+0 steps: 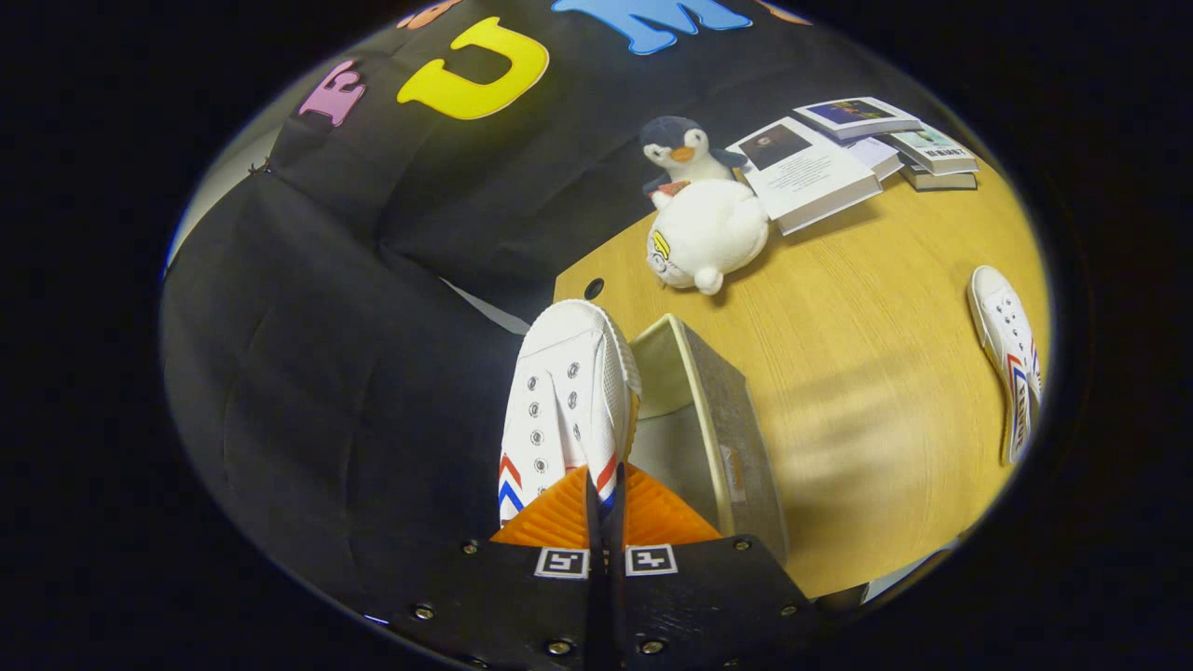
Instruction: Open the storage box then place both shoes into the box .Put the left shoe in first, then the right shoe, with the right side of both shoes facing outward in a uniform manner.
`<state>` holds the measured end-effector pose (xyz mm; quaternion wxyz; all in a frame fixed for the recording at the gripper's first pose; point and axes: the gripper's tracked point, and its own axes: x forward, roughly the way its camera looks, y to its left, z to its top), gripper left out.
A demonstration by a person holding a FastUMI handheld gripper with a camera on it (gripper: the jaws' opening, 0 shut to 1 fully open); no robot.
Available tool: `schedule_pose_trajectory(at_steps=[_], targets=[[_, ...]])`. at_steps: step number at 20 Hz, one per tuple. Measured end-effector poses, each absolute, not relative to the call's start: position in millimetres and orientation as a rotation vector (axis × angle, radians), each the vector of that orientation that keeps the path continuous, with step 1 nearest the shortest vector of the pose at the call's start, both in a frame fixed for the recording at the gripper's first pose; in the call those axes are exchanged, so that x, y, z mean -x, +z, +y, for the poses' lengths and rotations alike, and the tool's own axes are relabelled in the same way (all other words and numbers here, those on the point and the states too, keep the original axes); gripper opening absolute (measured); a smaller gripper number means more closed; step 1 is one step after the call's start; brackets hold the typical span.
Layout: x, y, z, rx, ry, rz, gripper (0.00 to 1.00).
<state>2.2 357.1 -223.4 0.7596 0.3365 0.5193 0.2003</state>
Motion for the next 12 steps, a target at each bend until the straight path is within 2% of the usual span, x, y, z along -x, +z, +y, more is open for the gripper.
schedule_pose_trajectory(at_steps=[12], targets=[[22.6, -248.0, 410.5, -0.611, 0.458, 1.176, 0.0]])
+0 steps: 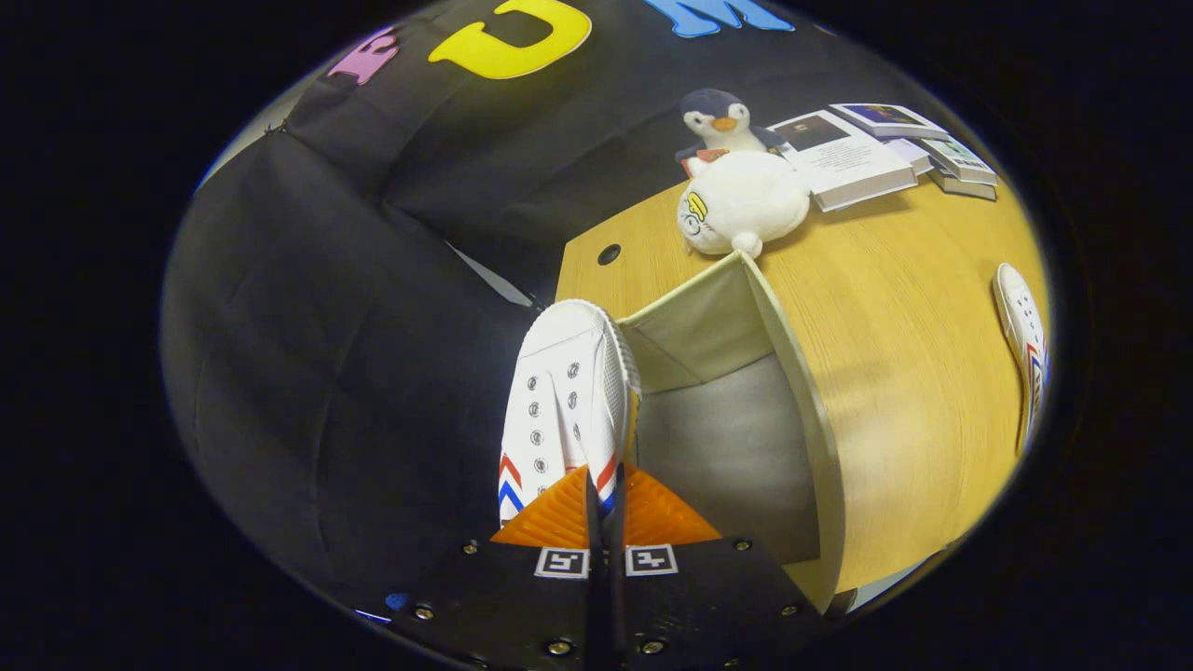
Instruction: Open the storage box then place both shoes into the box .Put the left shoe in first, then the right shoe, with the right side of both shoes facing outward in a uniform manner.
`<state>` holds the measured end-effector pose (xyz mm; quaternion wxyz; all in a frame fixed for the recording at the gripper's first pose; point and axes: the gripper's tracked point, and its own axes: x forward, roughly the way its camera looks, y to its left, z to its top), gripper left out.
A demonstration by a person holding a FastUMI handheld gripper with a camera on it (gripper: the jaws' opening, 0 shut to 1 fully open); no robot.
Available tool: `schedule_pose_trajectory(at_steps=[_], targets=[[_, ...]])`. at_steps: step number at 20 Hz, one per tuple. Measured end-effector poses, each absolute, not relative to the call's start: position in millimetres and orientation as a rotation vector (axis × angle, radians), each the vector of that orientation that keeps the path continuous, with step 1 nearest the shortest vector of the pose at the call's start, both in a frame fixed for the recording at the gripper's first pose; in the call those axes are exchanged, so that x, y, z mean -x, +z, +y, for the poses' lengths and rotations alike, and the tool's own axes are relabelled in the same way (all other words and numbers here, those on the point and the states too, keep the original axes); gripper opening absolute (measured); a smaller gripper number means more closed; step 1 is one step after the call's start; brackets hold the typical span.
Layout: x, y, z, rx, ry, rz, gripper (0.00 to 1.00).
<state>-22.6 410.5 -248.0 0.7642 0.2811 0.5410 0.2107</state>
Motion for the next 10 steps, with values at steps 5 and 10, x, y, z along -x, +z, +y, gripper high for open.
schedule_pose_trajectory(at_steps=[5, 10], targets=[[27.4, -272.9, 414.0, -0.562, 0.43, 1.202, 0.0], [35.1, -290.4, 419.5, -0.547, 0.425, 1.238, 0.01]])
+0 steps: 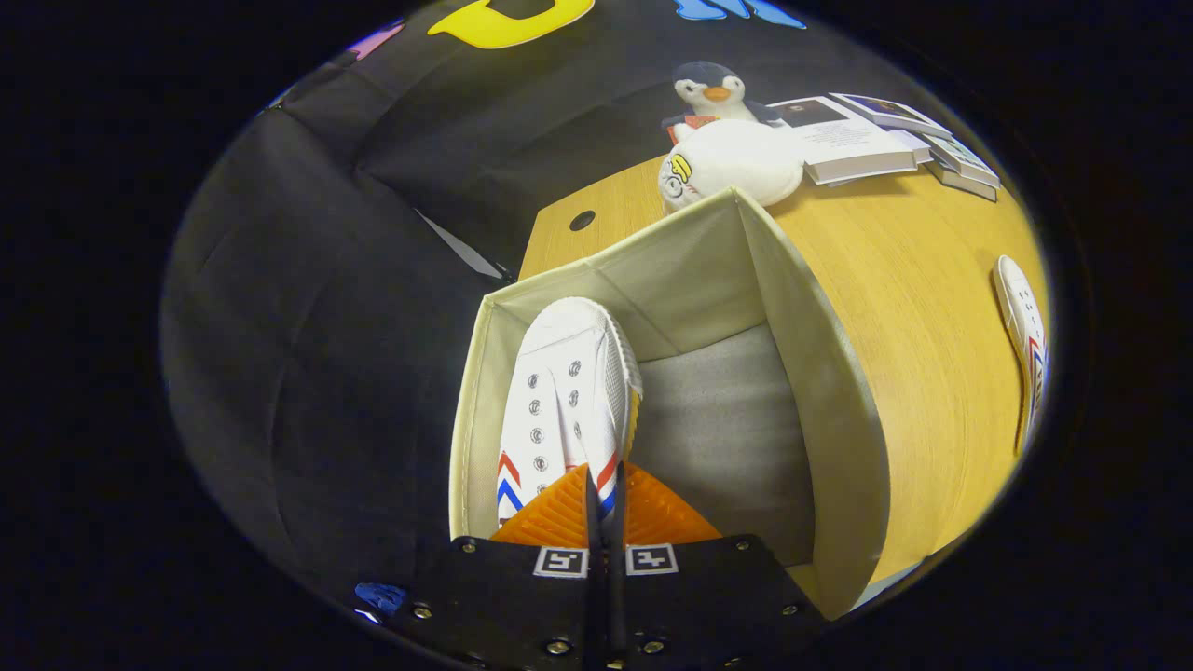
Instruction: Open the storage box then place both shoes into the box .Put the left shoe in first, then the right shoe, with the right side of both shoes facing outward in a uniform manner.
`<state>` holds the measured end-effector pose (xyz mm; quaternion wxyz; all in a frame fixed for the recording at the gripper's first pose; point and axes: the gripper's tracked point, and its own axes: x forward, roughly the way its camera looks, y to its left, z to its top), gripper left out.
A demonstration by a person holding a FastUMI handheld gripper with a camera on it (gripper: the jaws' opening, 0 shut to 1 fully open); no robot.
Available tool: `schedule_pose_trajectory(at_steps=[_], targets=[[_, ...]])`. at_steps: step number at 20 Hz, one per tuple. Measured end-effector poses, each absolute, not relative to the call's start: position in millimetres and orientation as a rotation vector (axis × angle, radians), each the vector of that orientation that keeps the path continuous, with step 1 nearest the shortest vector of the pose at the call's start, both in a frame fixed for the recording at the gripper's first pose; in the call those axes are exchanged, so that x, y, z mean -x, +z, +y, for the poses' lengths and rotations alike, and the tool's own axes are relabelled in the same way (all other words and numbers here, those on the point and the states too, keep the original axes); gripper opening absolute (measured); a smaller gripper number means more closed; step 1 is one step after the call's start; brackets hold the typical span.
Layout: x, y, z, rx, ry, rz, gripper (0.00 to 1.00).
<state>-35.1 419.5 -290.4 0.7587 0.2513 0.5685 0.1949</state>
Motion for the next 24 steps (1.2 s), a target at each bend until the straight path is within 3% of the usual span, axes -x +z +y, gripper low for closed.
schedule_pose_trajectory(at_steps=[2, 4, 7, 16, 24], targets=[[36.7, -290.6, 424.2, -0.562, 0.459, 1.242, 0.02], [31.1, -281.7, 426.2, -0.6, 0.491, 1.208, 0.26], [25.1, -266.9, 422.4, -0.605, 0.529, 1.162, 0.98], [3.0, -206.0, 364.8, -0.497, 0.601, 0.951, 0.98], [-11.0, -204.1, 261.4, -0.433, 0.51, 0.884, 0.98]])
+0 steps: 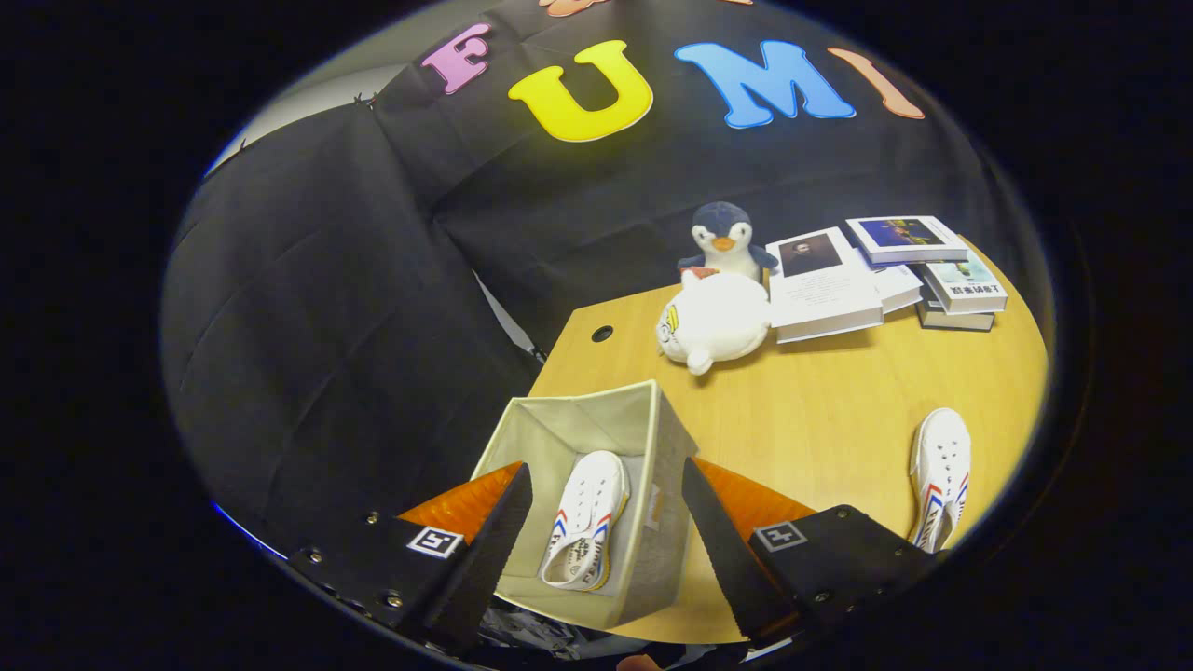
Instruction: Open the storage box then place both shoes into the box .Put the left shoe in first, then the right shoe, with the right side of both shoes facing outward in a uniform manner.
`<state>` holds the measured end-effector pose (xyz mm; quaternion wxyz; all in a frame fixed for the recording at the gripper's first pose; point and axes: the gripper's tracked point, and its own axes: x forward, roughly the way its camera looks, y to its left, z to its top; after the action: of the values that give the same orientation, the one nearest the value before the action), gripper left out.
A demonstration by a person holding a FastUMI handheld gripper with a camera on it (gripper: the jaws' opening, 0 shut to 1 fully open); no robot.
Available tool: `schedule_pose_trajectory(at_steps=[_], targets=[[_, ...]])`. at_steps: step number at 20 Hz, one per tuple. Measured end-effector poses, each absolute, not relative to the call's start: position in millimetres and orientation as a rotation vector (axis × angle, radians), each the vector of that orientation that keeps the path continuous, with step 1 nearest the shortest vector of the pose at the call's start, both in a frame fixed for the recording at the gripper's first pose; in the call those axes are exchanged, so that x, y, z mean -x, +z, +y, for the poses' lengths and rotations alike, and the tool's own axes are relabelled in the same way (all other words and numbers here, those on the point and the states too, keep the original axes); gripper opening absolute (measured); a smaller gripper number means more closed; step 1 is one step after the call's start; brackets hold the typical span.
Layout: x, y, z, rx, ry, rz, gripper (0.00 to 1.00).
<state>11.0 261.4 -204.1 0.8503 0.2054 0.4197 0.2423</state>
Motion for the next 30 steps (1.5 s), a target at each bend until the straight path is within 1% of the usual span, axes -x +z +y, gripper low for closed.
schedule_pose_trajectory(at_steps=[8, 16, 23, 30], targets=[[-15.4, -231.3, 147.3, -0.412, 0.356, 0.877, 0.98], [-13.1, -265.9, 55.2, -0.369, 0.243, 0.898, 0.98], [-0.7, -312.9, 2.0, -0.277, 0.181, 0.967, 0.98], [19.6, -366.5, -35.8, -0.146, 0.135, 1.081, 0.98]])
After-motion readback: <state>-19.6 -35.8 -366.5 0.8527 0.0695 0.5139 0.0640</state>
